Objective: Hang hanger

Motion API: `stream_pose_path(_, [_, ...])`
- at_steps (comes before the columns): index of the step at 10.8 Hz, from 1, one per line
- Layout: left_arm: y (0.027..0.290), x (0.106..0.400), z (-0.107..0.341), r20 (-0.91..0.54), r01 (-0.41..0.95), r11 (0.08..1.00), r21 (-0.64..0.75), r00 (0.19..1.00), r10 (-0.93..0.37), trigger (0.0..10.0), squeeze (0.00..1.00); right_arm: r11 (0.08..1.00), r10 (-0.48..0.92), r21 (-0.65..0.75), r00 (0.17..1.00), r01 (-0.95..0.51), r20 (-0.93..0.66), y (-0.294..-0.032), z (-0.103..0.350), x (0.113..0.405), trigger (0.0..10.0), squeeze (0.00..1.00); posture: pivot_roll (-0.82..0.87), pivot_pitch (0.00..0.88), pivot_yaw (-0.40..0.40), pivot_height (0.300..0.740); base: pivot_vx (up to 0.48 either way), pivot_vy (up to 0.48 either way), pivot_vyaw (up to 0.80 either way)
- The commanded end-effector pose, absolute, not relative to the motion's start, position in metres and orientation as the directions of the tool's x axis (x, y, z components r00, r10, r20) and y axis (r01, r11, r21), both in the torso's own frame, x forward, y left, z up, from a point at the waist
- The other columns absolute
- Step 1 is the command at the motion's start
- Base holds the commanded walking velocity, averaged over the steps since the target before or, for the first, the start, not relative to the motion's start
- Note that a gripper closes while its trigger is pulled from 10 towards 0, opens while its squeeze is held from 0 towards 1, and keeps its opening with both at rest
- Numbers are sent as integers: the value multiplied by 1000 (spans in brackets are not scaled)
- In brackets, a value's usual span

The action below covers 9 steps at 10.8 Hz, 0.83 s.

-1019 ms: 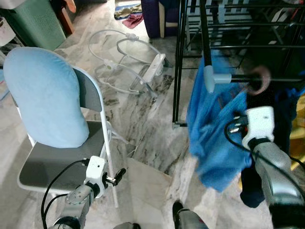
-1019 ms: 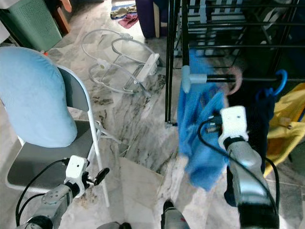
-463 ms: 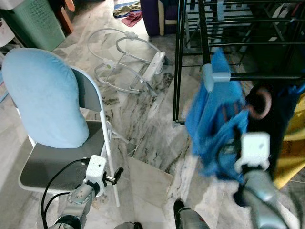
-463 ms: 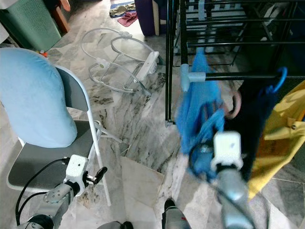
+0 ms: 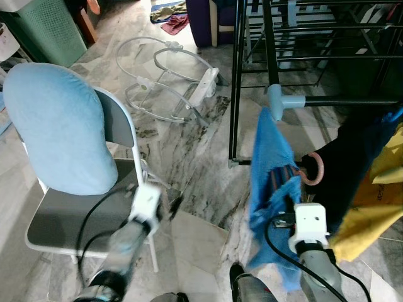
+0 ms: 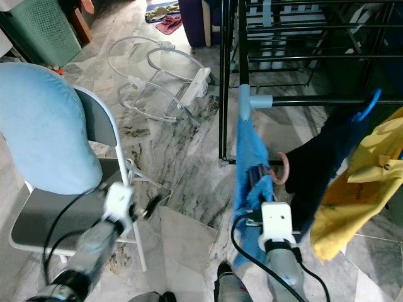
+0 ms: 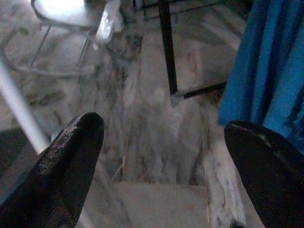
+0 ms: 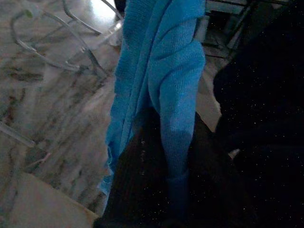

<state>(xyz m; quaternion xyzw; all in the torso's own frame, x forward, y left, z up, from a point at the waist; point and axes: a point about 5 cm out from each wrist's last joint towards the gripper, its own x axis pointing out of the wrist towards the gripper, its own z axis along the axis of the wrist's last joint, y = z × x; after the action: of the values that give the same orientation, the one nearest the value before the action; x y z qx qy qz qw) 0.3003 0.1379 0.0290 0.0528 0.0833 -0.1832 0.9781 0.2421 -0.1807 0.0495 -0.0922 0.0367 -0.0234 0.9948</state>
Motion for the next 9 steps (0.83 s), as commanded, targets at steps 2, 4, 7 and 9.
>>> stream_pose_path(2, [139, 299, 40, -156, 347, 934, 88, 930, -331, 10000, 0, 986, -17, -166, 999, 9, -50, -175, 50, 244, 0, 0, -158, 208, 116, 740, -296, 0, 0])
stream_pose_path(4, [137, 298, 45, -150, 337, 937, 91, 935, -322, 10000, 0, 989, 7, -148, 998, -16, -57, -171, 50, 245, 0, 0, -152, 203, 107, 740, -304, 0, 0])
stream_pose_path(7, [132, 292, 47, -160, 285, 955, 77, 949, -271, 10000, 0, 987, 85, -133, 994, -94, -74, -162, 47, 255, 0, 0, -99, 169, 60, 740, -300, 0, 0])
stream_pose_path(9, [139, 287, 45, -171, 246, 966, 79, 958, -230, 10000, 0, 986, 108, -118, 991, -116, -72, -159, 51, 269, 0, 0, -59, 169, 32, 740, -296, 0, 0])
